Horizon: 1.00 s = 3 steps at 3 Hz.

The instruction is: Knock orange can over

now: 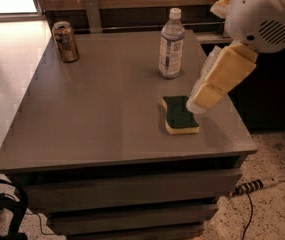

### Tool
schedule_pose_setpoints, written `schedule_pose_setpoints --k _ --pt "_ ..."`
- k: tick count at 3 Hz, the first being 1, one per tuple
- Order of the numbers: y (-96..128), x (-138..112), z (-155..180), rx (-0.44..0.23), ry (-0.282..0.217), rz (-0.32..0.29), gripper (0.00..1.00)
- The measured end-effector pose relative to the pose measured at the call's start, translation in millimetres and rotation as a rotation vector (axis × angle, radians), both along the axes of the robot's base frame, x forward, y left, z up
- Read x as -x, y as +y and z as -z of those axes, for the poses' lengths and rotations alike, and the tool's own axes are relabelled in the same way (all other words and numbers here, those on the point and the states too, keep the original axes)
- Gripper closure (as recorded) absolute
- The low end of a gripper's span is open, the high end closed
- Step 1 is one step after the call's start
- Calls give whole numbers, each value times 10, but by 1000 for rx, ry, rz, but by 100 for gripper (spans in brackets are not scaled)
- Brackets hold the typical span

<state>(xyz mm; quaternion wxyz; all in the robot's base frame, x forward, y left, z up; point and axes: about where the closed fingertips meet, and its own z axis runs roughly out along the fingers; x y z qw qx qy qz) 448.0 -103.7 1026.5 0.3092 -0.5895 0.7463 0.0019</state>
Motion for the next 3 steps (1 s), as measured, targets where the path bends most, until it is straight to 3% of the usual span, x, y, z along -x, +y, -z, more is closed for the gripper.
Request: schedule_pose_setpoints --k 1,3 --pt "658 -198 50 -103 -30 -33 0" --pt "1260 -1012 407 -278 -28 59 0"
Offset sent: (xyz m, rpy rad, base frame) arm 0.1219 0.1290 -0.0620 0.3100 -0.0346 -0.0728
